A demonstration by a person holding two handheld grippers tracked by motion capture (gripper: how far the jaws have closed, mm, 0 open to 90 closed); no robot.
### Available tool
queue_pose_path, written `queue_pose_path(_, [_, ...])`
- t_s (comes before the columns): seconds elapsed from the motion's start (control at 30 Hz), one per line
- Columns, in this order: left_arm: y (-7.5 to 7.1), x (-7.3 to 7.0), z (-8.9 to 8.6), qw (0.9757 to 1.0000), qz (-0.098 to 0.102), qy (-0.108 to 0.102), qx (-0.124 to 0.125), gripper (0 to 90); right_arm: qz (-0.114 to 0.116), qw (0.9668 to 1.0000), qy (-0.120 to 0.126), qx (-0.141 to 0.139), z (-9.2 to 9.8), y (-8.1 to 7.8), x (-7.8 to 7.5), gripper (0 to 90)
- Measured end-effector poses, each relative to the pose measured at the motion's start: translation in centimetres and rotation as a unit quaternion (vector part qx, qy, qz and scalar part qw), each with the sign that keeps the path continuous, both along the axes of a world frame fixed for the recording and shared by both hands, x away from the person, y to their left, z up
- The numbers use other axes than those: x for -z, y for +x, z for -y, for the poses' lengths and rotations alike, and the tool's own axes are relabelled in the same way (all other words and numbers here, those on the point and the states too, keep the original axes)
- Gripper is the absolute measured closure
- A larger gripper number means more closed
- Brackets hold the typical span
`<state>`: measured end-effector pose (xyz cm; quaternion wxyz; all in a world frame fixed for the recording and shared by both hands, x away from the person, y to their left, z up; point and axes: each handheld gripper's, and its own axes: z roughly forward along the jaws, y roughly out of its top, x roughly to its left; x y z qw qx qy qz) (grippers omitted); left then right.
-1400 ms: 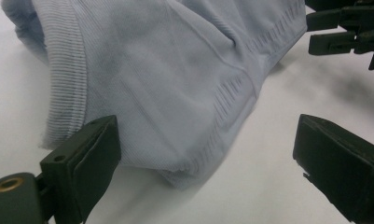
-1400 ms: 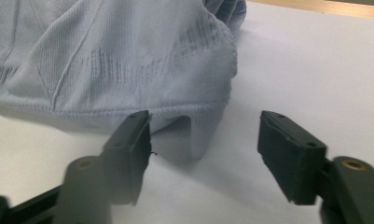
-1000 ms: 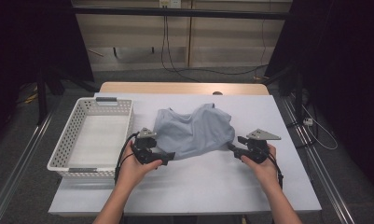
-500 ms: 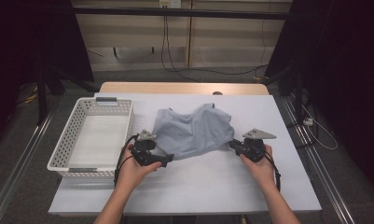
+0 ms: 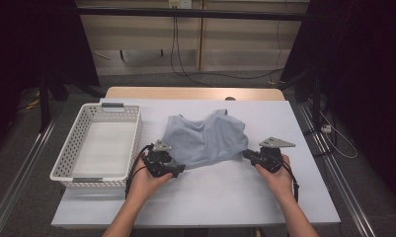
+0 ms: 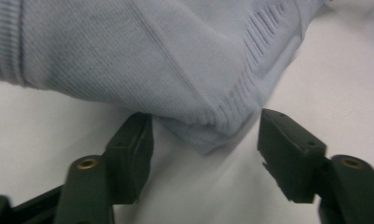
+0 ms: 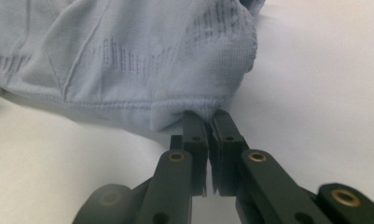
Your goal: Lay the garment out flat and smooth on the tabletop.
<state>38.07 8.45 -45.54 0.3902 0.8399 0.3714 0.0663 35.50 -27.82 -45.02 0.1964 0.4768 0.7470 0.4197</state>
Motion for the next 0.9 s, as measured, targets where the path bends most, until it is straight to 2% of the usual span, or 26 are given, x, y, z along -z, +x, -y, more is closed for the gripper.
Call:
queue_pose_path(0.1, [0.0, 0.1, 0.1, 1.0, -0.005, 0.004, 0.005, 53.0, -0.001, 1.0, 0.002, -0.004, 0.0, -0.1, -0.1, 86.5])
queue_pose_path(0.3, [0.1, 0.1, 0.3, 0.9998, -0.005, 0.015, 0.01, 62.0, 0.001, 1.0, 0.003, -0.006, -0.1, -0.3, -0.2, 86.5])
queue_pose_path(0.53, [0.0, 0.1, 0.5, 0.9998, -0.016, 0.011, 0.007, 77.3, 0.003, 1.0, 0.004, -0.005, 0.0, -0.4, -0.2, 86.5])
queue_pose_path(0.7, [0.0, -0.2, 0.3, 0.9988, -0.047, -0.011, 0.009, 82.5, 0.003, 1.0, 0.004, -0.001, 0.1, -0.4, -0.3, 86.6])
queue_pose_path(0.8, [0.0, -0.5, 0.3, 0.9985, -0.051, -0.019, 0.008, 83.4, 0.004, 1.0, 0.006, 0.001, 0.3, -0.4, -0.4, 86.7])
queue_pose_path(0.83, [0.0, -1.0, 0.2, 0.9978, -0.057, -0.032, 0.011, 83.6, 0.005, 0.9999, 0.008, 0.004, 0.5, -0.4, -0.5, 86.8])
queue_pose_path(0.87, [0.0, -1.0, 0.2, 0.9978, -0.057, -0.032, 0.011, 83.7, 0.006, 0.9999, 0.01, 0.005, 0.6, -0.4, -0.5, 86.9])
queue_pose_path(0.9, [-0.1, -1.6, 0.0, 0.9975, -0.055, -0.042, 0.01, 83.9, 0.008, 0.9999, 0.01, 0.006, 0.8, -0.4, -0.6, 86.8])
